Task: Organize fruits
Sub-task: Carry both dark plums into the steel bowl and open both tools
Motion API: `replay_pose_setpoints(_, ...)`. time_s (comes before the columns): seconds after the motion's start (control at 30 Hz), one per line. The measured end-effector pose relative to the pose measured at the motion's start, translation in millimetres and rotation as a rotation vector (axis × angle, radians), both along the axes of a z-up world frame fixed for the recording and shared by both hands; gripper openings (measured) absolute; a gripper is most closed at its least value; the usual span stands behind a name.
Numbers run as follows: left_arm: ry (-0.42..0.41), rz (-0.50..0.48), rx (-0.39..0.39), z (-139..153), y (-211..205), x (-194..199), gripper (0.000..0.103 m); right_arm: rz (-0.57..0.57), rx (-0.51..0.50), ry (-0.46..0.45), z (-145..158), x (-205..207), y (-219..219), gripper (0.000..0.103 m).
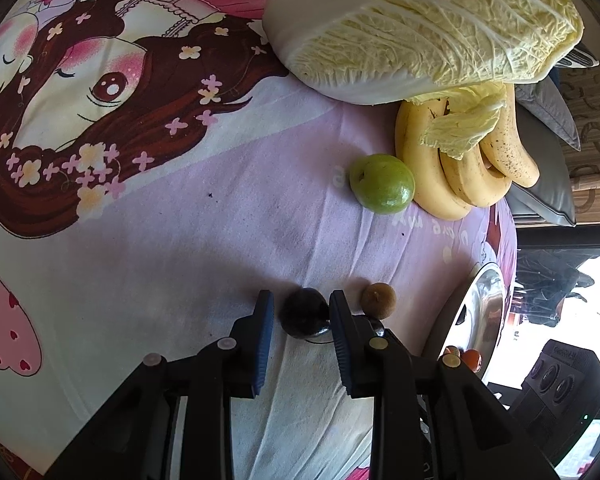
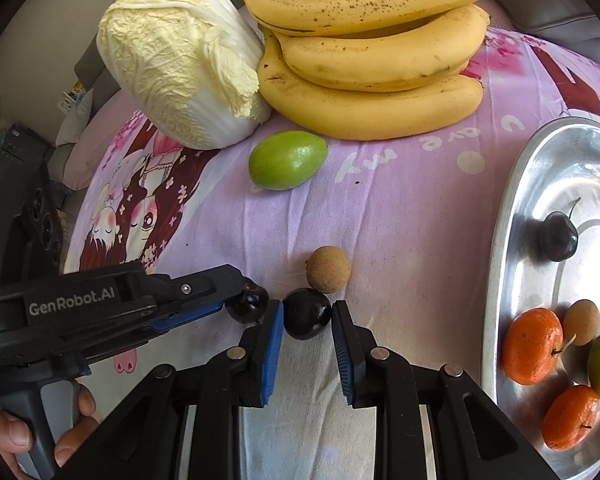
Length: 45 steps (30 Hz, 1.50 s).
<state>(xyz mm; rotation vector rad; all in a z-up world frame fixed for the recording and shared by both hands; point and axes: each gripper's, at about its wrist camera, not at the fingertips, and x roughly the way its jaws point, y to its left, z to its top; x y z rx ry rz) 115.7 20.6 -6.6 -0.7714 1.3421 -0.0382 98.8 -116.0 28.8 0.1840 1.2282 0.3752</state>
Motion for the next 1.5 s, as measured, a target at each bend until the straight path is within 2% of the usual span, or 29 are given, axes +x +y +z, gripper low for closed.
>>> replay_pose_setpoints(0.27, -0.002, -0.038, 0.004, 2.5, -4.6, -2.0, 0.029, -0.036, 0.006, 0.001, 1.3, 0.7, -12.4, 0.027)
replay_pose_setpoints(0.57, -0.048, -0.015, 0.008, 21.1, 8.6, -8.5, 0.029, -0.034, 0.031, -0.038, 17.0, -4.8, -16.6, 0.027)
replay_pose_setpoints(0.9, -0.091, -0.033, 0.046, 41.6, 15.1, -7.6, 0.029, -0.064, 0.047, -0.061, 29.0, -7.9, -33.0, 0.027)
replay_pose_setpoints(1.2, -0.174, -0.118, 0.113, 72.0, -24.5, -1.5, 0.029, -0.172, 0.056, -0.112, 48.9, -10.4, -79.1, 0.027)
replay_pose_setpoints(1.5, -0.239, -0.306, 0.116, 86.4, -99.3, -0.9, 0.029, -0.371, 0.07, -0.126, 54.2, -20.8, -154.6, 0.027)
